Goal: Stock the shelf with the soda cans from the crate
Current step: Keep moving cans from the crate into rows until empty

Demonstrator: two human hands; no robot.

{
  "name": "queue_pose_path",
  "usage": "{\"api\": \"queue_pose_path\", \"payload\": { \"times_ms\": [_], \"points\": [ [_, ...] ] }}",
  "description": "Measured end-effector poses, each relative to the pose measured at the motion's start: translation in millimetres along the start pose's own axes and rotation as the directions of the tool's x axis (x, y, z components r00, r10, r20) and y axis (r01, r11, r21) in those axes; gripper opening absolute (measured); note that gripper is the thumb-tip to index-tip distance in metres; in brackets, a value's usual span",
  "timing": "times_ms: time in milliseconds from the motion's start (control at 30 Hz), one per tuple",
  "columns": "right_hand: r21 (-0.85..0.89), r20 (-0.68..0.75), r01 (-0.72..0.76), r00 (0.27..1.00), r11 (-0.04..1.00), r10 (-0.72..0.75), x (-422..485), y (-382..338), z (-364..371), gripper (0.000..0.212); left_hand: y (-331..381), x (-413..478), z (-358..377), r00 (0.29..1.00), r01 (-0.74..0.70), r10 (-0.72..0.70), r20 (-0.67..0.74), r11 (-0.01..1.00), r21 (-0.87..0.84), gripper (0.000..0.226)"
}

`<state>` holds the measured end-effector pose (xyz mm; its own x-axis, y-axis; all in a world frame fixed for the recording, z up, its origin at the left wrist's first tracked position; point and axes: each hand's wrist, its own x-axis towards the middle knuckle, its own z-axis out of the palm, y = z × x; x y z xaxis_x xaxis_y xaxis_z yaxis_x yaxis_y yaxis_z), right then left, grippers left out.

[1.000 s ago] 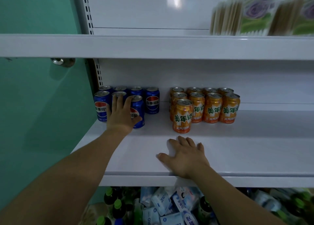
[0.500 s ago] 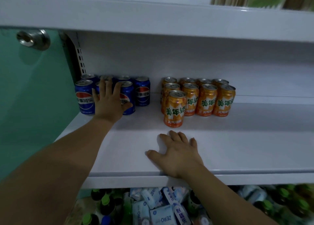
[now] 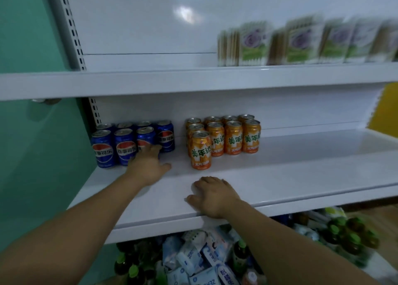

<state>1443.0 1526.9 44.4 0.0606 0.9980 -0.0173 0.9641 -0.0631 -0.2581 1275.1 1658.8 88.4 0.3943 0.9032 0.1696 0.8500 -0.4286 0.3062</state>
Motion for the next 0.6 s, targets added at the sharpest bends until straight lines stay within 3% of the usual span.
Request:
{"api": "queue_pose_path", "payload": {
  "times_ms": [133, 267, 433, 600],
  "points": [
    [-0.008, -0.002, -0.133, 0.991, 0.991, 0.133, -45.3, 49.6, -18.7, 0.062, 63.9, -44.5, -1.1, 0.961, -0.217, 0.215, 0.174, 0.976, -0.005, 0.067],
    [-0.082, 0.012, -0.366, 0.930, 0.927, 0.369, -117.0, 117.5, -42.2, 0.060, 148.6, -81.9, 22.3, 0.846, -0.451, 0.450, 0.286, 0.890, -0.064, 0.060],
    [-0.103, 0.041, -0.696, 0.711, 0.711, 0.702, -234.9, 183.3, -56.3, 0.071, 259.1, -134.0, 75.5, 0.585, -0.716, 0.696, 0.416, 0.684, -0.138, 0.057],
    [-0.007, 0.031, -0.864, 0.502, 0.503, 0.864, -346.5, 218.6, -52.7, 0.069, 343.9, -191.2, 134.7, 0.364, -0.806, 0.755, 0.545, 0.549, -0.223, 0.063]
  ]
}}
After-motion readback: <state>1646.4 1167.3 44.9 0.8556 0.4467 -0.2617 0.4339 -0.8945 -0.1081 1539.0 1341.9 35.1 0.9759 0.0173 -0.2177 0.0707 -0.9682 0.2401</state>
